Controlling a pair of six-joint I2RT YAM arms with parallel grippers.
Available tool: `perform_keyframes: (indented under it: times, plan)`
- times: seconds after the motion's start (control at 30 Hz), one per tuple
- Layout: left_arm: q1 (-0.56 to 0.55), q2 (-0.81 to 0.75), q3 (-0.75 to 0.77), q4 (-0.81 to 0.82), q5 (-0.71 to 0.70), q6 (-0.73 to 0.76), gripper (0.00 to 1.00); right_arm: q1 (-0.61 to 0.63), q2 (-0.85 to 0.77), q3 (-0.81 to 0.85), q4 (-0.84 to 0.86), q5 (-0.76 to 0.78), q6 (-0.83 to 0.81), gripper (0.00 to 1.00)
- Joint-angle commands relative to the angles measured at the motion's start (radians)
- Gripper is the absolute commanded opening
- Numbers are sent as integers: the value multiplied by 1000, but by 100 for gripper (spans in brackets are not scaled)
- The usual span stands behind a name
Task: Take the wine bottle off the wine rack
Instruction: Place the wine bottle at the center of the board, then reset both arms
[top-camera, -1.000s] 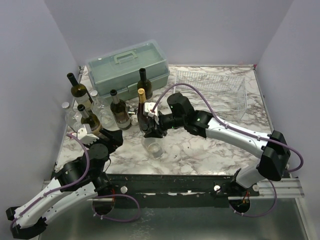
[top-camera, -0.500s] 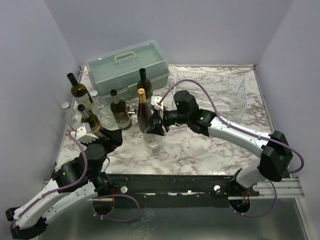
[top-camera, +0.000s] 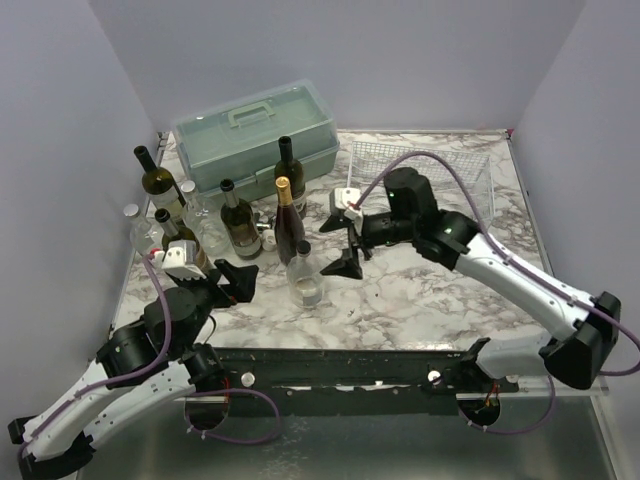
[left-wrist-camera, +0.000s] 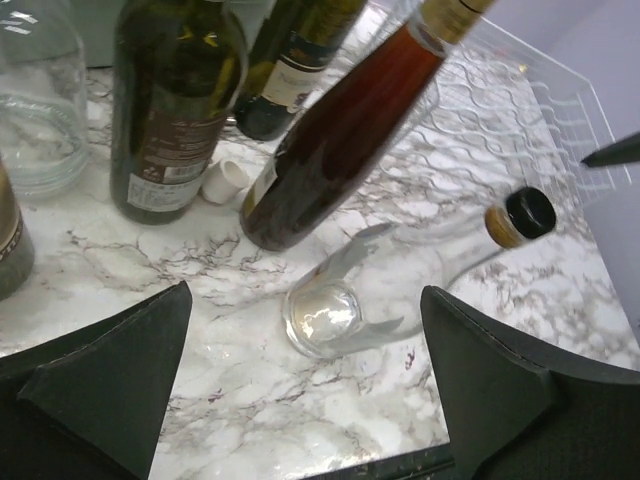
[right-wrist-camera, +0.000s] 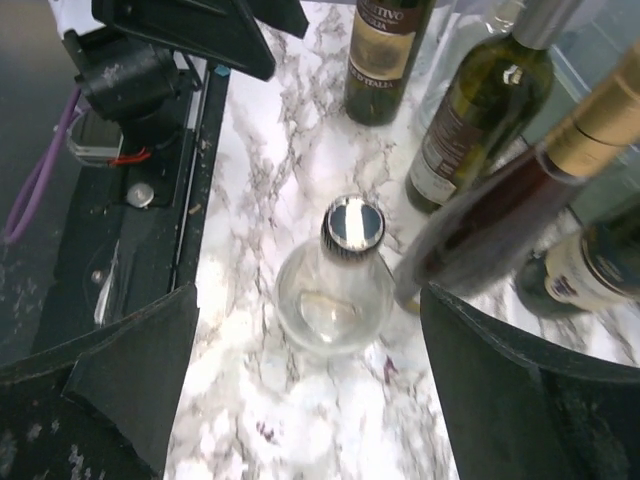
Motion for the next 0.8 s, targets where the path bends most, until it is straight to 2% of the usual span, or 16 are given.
perform_keyframes:
  times: [0.0,0.1,0.17,0.3,0.4,0.47,0.57,0.77]
  plan:
    - [3,3,52,10,209,208,99,-69,-134,58,-343,-53,-163,97]
    - [4,12,72,-10,241,237,99,-206,-238,11,-338,0,-75,100]
    - [4,24,83,-28,229,235,99,-291,-299,-29,-312,108,8,99]
    - [4,69,103,-49,217,241,99,-420,-416,-134,-200,450,202,100]
    - [6,125,132,-77,206,247,99,-498,-481,-196,-118,819,325,99]
    - [6,156,149,-94,192,249,99,-561,-510,-236,-71,931,356,100]
    - [9,173,160,-93,177,257,99,-643,-556,-277,-68,926,393,100]
    - [26,159,152,-66,173,288,99,-682,-612,-303,-108,907,376,100]
